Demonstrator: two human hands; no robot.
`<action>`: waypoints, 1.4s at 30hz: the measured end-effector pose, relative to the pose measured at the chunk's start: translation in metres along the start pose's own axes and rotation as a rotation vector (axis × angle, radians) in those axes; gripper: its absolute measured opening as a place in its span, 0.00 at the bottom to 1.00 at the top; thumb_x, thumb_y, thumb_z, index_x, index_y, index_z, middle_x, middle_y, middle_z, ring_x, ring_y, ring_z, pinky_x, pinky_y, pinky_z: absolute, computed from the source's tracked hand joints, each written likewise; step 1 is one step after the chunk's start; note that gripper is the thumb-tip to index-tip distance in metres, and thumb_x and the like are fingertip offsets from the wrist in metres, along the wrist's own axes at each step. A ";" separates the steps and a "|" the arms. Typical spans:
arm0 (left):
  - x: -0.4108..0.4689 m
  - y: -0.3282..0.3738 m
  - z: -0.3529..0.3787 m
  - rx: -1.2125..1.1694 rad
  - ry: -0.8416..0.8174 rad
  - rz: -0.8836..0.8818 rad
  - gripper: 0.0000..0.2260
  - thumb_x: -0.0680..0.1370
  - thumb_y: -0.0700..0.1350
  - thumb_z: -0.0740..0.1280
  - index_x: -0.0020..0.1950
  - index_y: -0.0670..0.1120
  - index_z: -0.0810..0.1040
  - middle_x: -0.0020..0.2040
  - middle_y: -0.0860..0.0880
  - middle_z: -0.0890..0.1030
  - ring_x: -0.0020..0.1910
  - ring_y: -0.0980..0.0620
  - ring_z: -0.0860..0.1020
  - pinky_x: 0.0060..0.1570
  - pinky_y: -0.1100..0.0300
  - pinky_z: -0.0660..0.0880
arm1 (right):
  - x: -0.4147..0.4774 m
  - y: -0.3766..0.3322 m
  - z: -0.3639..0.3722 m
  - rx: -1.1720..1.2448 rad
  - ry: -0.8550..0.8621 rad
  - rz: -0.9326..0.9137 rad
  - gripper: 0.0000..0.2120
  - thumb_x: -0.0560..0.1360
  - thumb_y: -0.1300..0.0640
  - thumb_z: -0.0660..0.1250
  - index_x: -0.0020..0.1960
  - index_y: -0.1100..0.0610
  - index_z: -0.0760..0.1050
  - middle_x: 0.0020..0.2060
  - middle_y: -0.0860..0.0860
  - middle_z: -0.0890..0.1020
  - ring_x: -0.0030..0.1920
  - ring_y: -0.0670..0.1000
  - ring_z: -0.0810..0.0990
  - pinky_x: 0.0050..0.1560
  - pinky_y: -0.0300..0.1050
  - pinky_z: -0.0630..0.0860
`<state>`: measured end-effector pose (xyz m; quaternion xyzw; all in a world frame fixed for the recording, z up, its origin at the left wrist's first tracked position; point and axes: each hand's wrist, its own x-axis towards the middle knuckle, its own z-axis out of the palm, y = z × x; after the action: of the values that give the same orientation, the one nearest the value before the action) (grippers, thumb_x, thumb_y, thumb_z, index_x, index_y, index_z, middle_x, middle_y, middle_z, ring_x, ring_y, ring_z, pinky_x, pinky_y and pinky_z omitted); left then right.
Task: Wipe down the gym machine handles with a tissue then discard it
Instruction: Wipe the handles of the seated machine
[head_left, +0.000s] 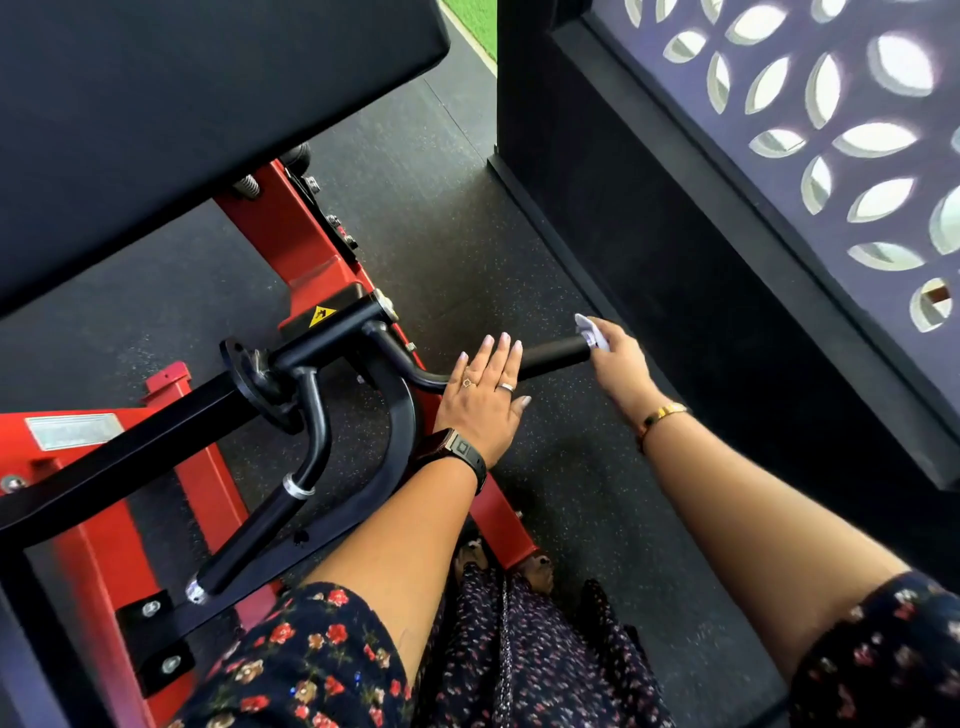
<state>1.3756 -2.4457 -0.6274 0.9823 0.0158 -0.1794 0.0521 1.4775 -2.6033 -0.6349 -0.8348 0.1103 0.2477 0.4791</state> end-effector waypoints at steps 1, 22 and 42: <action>0.000 0.000 -0.001 -0.004 0.005 -0.001 0.29 0.84 0.55 0.47 0.78 0.47 0.36 0.79 0.50 0.38 0.78 0.51 0.38 0.74 0.53 0.35 | -0.006 0.004 0.004 0.076 0.048 0.044 0.20 0.79 0.63 0.56 0.69 0.50 0.71 0.60 0.50 0.77 0.44 0.47 0.76 0.33 0.31 0.69; -0.002 0.000 0.005 0.067 0.019 0.073 0.30 0.84 0.49 0.49 0.73 0.48 0.28 0.78 0.50 0.34 0.77 0.50 0.36 0.73 0.50 0.34 | -0.047 -0.009 0.042 0.988 -0.135 0.541 0.12 0.78 0.71 0.50 0.48 0.60 0.70 0.47 0.60 0.78 0.50 0.53 0.81 0.52 0.42 0.79; -0.014 -0.027 -0.088 -1.824 -0.103 -0.577 0.19 0.81 0.42 0.52 0.63 0.40 0.78 0.45 0.46 0.80 0.27 0.57 0.74 0.27 0.68 0.72 | -0.101 -0.090 0.030 0.583 -0.524 0.237 0.20 0.71 0.78 0.47 0.50 0.66 0.74 0.45 0.64 0.79 0.44 0.55 0.81 0.42 0.41 0.81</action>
<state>1.3920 -2.4096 -0.5431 0.5127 0.3885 -0.1468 0.7514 1.4204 -2.5366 -0.5280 -0.5543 0.1454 0.4639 0.6756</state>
